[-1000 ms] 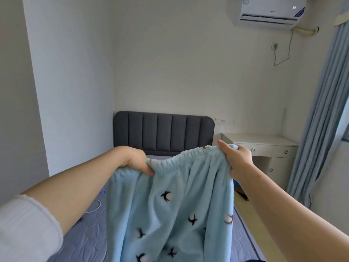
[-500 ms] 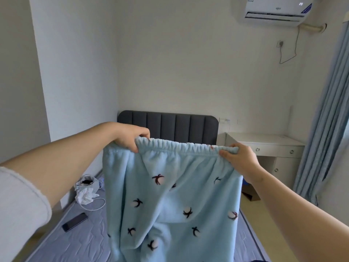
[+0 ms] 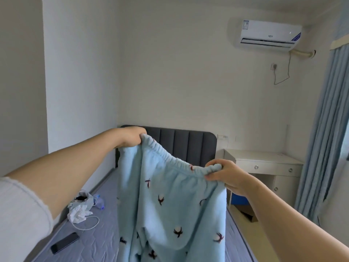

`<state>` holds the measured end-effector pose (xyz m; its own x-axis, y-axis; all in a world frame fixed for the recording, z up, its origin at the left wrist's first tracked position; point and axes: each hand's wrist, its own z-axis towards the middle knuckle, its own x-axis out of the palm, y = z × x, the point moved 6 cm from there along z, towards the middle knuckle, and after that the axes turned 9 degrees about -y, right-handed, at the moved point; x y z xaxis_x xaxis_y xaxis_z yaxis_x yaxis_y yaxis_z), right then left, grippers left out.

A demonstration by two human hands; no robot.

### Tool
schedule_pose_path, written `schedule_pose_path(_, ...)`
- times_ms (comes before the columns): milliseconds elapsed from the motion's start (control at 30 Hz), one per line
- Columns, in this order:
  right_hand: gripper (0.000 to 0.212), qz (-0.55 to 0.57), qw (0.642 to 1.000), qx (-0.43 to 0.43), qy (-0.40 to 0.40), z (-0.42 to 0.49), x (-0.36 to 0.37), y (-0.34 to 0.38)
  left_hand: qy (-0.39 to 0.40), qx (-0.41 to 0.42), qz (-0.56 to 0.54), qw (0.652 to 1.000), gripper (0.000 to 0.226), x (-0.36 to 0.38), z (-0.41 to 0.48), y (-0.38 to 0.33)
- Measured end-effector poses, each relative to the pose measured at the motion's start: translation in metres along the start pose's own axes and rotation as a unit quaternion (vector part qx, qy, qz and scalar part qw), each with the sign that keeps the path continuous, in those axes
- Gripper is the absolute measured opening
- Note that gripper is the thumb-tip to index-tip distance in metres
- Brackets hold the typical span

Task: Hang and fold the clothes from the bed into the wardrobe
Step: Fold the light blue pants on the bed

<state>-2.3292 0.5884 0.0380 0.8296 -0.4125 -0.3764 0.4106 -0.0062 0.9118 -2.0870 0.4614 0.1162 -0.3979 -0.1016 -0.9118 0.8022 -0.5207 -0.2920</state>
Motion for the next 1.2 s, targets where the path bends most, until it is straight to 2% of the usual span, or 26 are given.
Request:
schedule_pose_path(67,0.02,-0.11,0.991,0.039,0.071,-0.001,0.005,0.005,-0.042,-0.004,-0.027,0.999,0.014,-0.016,0.002,0.0)
schedule_pose_path(133,0.016,-0.283,0.951,0.049,0.116,-0.002,0.003,0.016,-0.068,0.028,-0.001,0.997,0.007,-0.029,0.001,-0.003)
schedule_pose_path(200,0.012,-0.418,0.903,0.016,0.097,0.002,-0.006,0.035,-0.065,0.08,0.061,0.993,0.008,-0.04,-0.001,-0.005)
schedule_pose_path(267,0.009,-0.459,0.886,-0.003,0.064,0.006,-0.014,0.052,-0.033,0.1,0.08,0.991,0.015,-0.049,-0.006,0.0)
schedule_pose_path(367,0.022,-0.455,0.89,-0.03,-0.008,0.017,-0.028,0.073,-0.001,0.088,0.077,0.993,0.017,-0.067,-0.01,0.013)
schedule_pose_path(467,0.027,-0.437,0.887,-0.084,-0.119,0.024,-0.04,0.102,-0.022,0.081,0.14,0.987,0.015,-0.086,-0.007,0.015)
schedule_pose_path(567,0.02,-0.298,0.918,-0.146,-0.215,0.028,-0.053,0.13,-0.116,0.067,0.185,0.974,0.016,-0.113,-0.003,0.016)
schedule_pose_path(633,0.008,-0.22,0.922,-0.174,-0.266,0.027,-0.063,0.143,-0.221,0.036,0.194,0.955,0.018,-0.132,-0.003,0.02)
schedule_pose_path(700,0.009,-0.145,0.923,-0.188,-0.302,0.025,-0.071,0.151,-0.328,0.004,0.209,0.921,0.017,-0.144,-0.008,0.023)
schedule_pose_path(767,0.016,-0.07,0.924,-0.19,-0.324,0.024,-0.079,0.155,-0.385,-0.004,0.206,0.9,0.011,-0.144,-0.009,0.026)
schedule_pose_path(833,0.019,-0.006,0.923,-0.187,-0.337,0.024,-0.087,0.157,-0.391,-0.026,0.15,0.908,0.007,-0.145,-0.008,0.035)
schedule_pose_path(933,0.024,0.05,0.922,-0.186,-0.336,0.026,-0.089,0.155,-0.369,-0.036,-0.063,0.927,0.026,-0.147,-0.007,0.049)
schedule_pose_path(1000,0.027,0.102,0.928,-0.19,-0.303,0.027,-0.083,0.151,-0.35,-0.021,-0.236,0.907,0.025,-0.146,-0.007,0.048)
schedule_pose_path(1100,0.021,0.182,0.946,-0.16,-0.215,0.026,-0.068,0.14,-0.24,-0.048,-0.491,0.836,0.013,-0.124,-0.011,0.051)
schedule_pose_path(1133,0.018,0.193,0.953,-0.144,-0.185,0.025,-0.064,0.134,-0.188,-0.056,-0.536,0.821,0.014,-0.112,-0.012,0.054)
schedule_pose_path(1200,0.014,0.21,0.967,-0.095,-0.11,0.023,-0.059,0.115,-0.096,-0.086,-0.563,0.816,0.016,-0.085,-0.019,0.063)
